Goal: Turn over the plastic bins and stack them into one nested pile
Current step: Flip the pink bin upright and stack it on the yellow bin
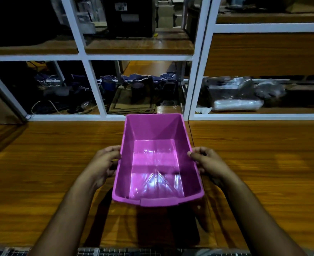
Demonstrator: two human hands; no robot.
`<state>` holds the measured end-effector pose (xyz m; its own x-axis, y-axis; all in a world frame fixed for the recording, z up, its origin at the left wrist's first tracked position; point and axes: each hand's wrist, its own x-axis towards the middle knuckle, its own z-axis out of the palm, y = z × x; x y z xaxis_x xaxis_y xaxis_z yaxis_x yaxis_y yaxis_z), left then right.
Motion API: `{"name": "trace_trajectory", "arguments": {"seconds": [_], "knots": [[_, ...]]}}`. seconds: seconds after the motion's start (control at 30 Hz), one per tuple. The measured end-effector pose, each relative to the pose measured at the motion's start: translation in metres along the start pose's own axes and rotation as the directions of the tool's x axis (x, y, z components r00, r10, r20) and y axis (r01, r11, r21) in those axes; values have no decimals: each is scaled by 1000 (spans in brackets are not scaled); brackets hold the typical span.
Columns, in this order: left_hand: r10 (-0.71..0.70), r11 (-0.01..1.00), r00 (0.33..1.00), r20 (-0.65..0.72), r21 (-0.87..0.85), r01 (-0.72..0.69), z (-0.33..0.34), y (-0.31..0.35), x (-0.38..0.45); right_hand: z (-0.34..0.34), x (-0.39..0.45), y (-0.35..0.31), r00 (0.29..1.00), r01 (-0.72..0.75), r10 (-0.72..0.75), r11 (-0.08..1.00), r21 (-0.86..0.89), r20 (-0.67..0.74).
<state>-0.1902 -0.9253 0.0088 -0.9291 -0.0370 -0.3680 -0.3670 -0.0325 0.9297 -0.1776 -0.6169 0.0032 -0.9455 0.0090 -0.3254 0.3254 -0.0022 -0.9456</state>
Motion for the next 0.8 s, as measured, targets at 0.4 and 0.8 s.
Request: {"name": "trace_trajectory", "arguments": {"seconds": [0.4,0.8], "knots": [[4,1000,943,334,7,-6,62,1,12,-53,-73,24,974,62,-25,986,156,-226],[-57,982,716,696,167,-84,226,-7,-42,-157,-225,79,842,202,0,927,315,-540]]}}
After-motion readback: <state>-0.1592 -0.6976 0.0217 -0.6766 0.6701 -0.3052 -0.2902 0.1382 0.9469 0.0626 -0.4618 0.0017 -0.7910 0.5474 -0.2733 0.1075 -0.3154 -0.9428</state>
